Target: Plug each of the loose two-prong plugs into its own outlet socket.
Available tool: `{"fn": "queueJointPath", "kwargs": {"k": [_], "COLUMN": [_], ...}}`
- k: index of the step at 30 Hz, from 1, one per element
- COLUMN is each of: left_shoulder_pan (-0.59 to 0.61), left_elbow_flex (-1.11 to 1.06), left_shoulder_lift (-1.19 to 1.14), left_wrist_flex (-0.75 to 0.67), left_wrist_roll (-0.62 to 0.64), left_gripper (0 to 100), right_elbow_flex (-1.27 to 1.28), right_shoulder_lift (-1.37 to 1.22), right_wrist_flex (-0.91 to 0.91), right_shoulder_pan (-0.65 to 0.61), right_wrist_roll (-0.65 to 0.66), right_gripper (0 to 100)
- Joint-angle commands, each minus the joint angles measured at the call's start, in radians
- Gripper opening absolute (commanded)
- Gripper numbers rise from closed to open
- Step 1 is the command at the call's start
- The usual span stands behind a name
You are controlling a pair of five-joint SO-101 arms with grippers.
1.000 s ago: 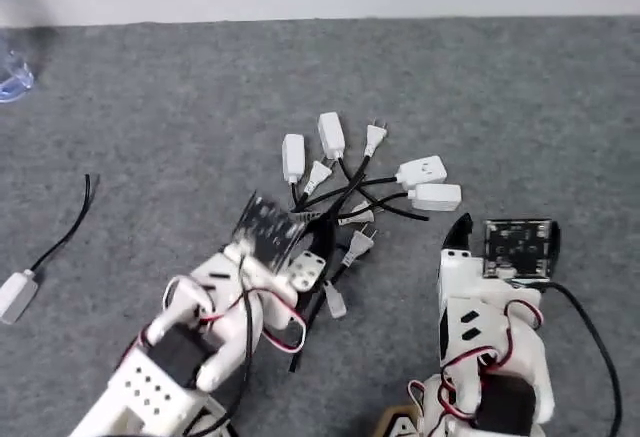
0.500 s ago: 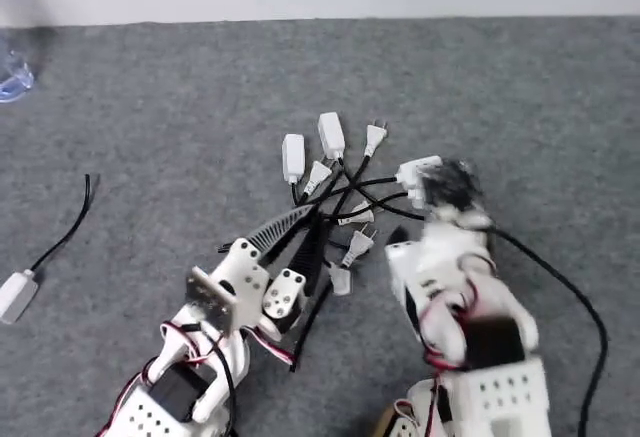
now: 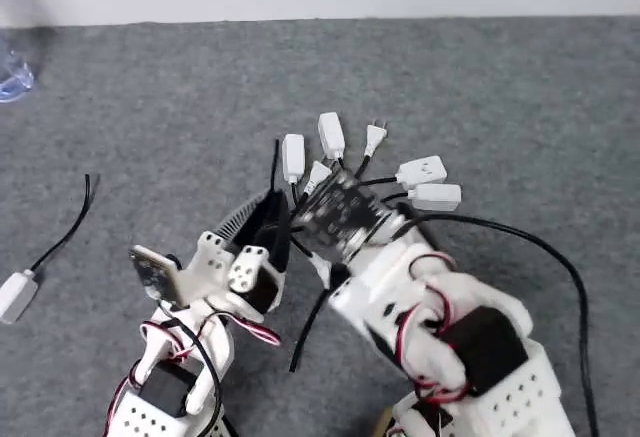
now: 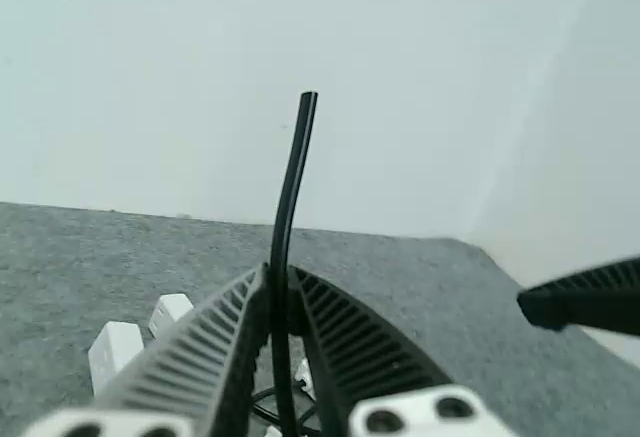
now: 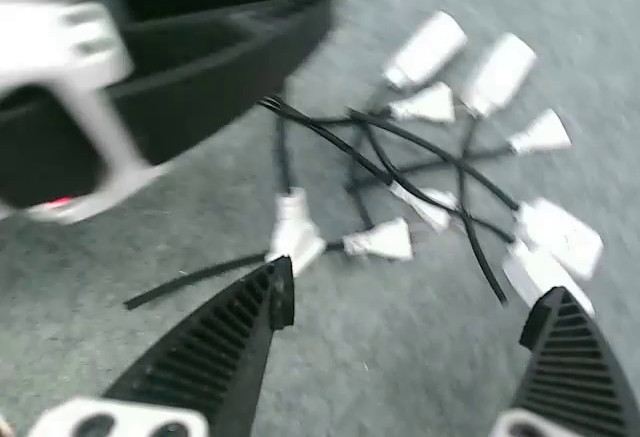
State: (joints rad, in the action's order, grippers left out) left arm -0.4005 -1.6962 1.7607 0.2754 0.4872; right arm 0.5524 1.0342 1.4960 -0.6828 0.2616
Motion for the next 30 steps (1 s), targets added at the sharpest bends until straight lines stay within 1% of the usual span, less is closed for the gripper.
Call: {"fn": "queueJointPath", "kwargs": {"k": [1,5,8,12,13,17,20,24,30], "left_shoulder_pan": [0.017,0.023,0.034,0.031,0.031,0.031,0.029,0.029,-0.005], "left_elbow_flex": [0.012,0.012,0.012,0.025,0.033,0.061,0.065,0.102,0.185], "left_shoulder_lift": [0.017,0.015,0.017,0.017,0.017,0.017,0.017,0.017,0.017], "left_wrist_flex": [-0.020,-0.087,-0.091,-0.092,-0.092,-0.086,-0.080,-0.020,0.127], "left_wrist_roll": [0.072,0.133,0.135,0.138,0.147,0.258,0.265,0.265,0.267], "left_gripper": [1,1,1,1,1,1,1,1,1], "right_elbow_flex": [0.066,0.192,0.207,0.302,0.325,0.379,0.399,0.414,0.417], "right_shoulder_lift": [0.010,0.013,0.047,0.096,0.105,0.131,0.140,0.162,0.211], "right_wrist_flex": [-0.053,-0.165,-0.182,-0.236,-0.255,-0.302,-0.329,-0.344,-0.321], "right_shoulder_pan": [-0.030,-0.027,-0.008,-0.005,-0.004,0.024,0.068,0.077,0.077], "right_wrist_roll": [0.041,0.057,0.078,0.121,0.123,0.152,0.157,0.193,0.224], "right_gripper": [36.0,36.0,36.0,36.0,36.0,36.0,36.0,36.0,36.0]}}
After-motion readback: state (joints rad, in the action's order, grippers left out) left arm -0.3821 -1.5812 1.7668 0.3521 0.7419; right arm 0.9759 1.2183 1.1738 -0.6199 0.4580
